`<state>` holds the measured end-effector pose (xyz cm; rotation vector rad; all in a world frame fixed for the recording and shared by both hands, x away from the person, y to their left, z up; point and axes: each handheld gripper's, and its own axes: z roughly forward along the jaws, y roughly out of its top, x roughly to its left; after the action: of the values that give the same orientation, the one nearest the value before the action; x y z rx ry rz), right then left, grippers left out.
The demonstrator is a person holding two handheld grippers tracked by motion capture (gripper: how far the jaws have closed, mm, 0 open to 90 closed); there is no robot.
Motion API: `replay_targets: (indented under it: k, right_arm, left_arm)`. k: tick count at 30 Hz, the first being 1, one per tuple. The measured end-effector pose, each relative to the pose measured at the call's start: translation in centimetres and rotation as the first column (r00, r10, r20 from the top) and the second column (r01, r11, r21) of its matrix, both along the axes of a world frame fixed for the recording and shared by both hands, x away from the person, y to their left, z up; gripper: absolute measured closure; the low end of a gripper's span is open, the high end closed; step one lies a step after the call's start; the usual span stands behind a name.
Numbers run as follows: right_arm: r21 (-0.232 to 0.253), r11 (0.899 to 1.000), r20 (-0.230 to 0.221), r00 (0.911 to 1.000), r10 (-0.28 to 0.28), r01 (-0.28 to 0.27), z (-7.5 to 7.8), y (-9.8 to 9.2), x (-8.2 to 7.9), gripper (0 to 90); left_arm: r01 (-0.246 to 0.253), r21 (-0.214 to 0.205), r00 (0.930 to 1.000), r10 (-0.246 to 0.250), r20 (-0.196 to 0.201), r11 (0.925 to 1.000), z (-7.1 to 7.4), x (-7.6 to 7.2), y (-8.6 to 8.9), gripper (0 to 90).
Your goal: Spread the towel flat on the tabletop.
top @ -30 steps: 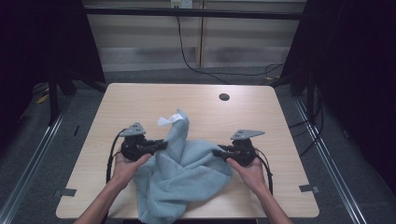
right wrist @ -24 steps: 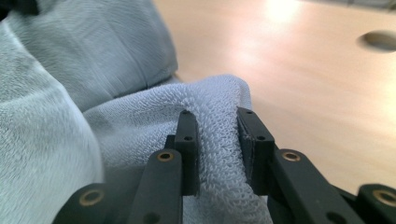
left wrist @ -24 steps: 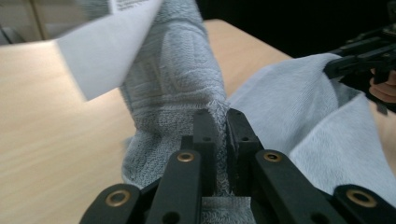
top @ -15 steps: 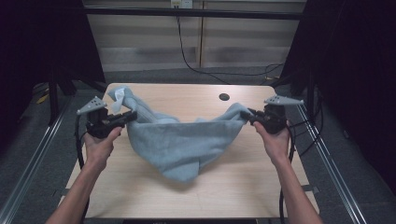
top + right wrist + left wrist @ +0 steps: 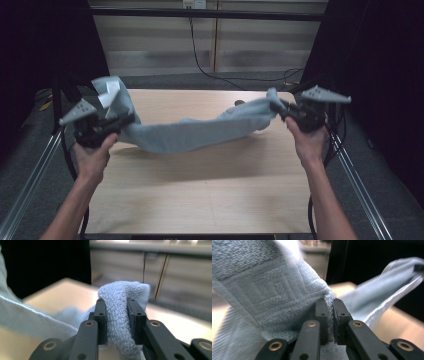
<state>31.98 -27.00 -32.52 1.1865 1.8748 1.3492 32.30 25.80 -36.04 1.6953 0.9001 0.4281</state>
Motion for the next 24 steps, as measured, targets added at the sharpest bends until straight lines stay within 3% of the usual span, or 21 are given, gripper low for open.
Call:
replay_targets:
  k: [2, 5, 9, 12, 14, 17, 20, 22, 24]
  right_arm:
    - [-0.034, 0.999, -0.055, 0.9985, 0.001, -0.003, -2.9, -0.4, -1.8, 73.3]
    - [-0.02, 1.0, -0.137, 0.9905, -0.003, 0.0, -6.9, -1.4, -4.4, 72.0]
    - [0.006, 1.0, -0.219, 0.9758, -0.007, 0.008, -10.1, -2.3, -7.3, 65.8]
    - [-0.016, 1.0, -0.235, 0.9717, -0.025, 0.022, -10.6, -2.5, -9.0, 60.2]
    - [-0.014, 0.999, -0.202, 0.9781, -0.047, 0.046, -10.2, -2.8, -9.9, 56.7]
    - [0.004, 0.994, -0.167, 0.98, -0.108, 0.11, -9.3, -3.5, -10.5, 52.8]
    - [0.003, 0.996, -0.182, 0.9791, -0.091, 0.094, -9.5, -3.7, -9.8, 52.2]
    - [-0.007, 0.998, -0.223, 0.9723, -0.069, 0.069, -10.5, -3.5, -8.8, 52.0]
    - [-0.009, 0.998, -0.261, 0.9634, -0.062, 0.062, -11.8, -3.2, -7.8, 51.6]
  left_arm:
    - [0.019, 0.013, 0.9973, -0.018, -0.071, 0.9997, -2.7, -1.1, -0.1, 84.4]
    - [0.019, 0.006, 0.987, -0.018, -0.16, 0.9998, -6.0, -2.6, 0.1, 84.0]
    - [0.068, 0.037, 0.9726, -0.058, -0.225, 0.997, -8.3, -4.8, -0.1, 81.3]
    - [0.095, 0.035, 0.9738, -0.086, -0.211, 0.9949, -8.0, -6.1, 0.1, 75.6]
    - [0.096, 0.019, 0.9761, -0.09, -0.198, 0.9952, -7.5, -6.6, 0.3, 73.3]
    - [0.109, 0.022, 0.9815, -0.105, -0.16, 0.9938, -6.7, -6.8, 0.3, 70.2]
    - [0.115, 0.021, 0.9825, -0.11, -0.15, 0.9932, -6.3, -6.2, 0.2, 66.7]
    - [0.121, 0.016, 0.9819, -0.117, -0.149, 0.9925, -6.3, -5.9, 0.0, 65.7]
    - [0.134, 0.033, 0.9774, -0.127, -0.169, 0.9904, -6.6, -4.4, -1.1, 64.2]
